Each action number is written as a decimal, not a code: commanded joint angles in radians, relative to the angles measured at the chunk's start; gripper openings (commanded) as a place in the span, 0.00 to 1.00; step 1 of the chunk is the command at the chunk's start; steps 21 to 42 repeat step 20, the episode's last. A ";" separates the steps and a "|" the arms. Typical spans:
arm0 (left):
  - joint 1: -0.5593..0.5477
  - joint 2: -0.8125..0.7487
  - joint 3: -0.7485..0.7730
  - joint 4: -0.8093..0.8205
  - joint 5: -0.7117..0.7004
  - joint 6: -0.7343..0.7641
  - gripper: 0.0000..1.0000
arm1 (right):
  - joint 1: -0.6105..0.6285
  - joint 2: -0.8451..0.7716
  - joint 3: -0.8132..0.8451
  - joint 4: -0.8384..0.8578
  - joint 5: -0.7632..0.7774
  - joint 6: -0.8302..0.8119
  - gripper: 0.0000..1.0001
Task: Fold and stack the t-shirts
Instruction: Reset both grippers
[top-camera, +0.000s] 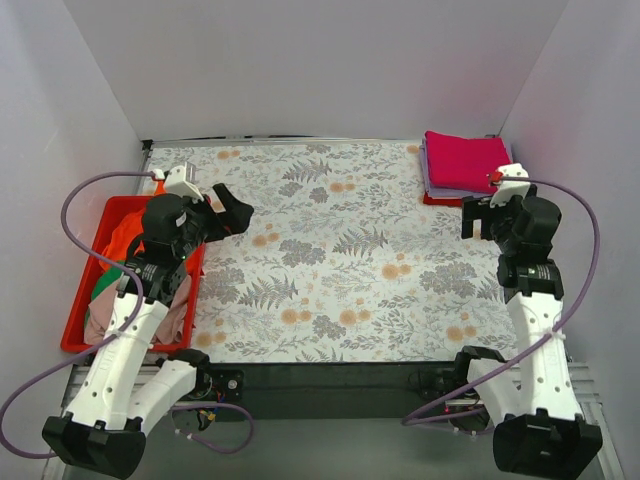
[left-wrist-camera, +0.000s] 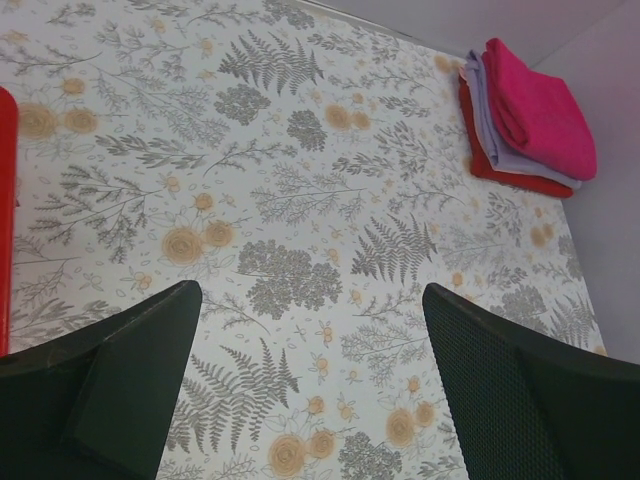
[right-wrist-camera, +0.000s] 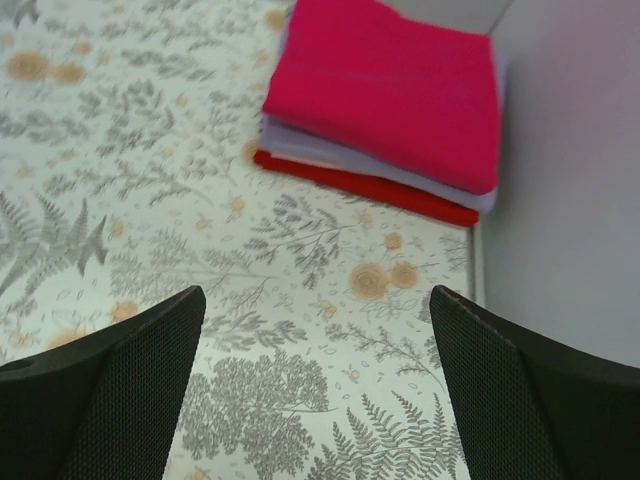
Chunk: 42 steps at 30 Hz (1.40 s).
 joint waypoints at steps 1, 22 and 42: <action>0.005 -0.003 0.060 -0.128 -0.103 0.042 0.93 | -0.002 -0.104 -0.056 0.137 0.241 0.154 0.98; 0.004 -0.119 0.042 -0.191 -0.144 0.093 0.93 | -0.038 -0.213 -0.053 0.048 0.344 0.225 0.98; 0.004 -0.119 0.042 -0.191 -0.144 0.093 0.93 | -0.038 -0.213 -0.053 0.048 0.344 0.225 0.98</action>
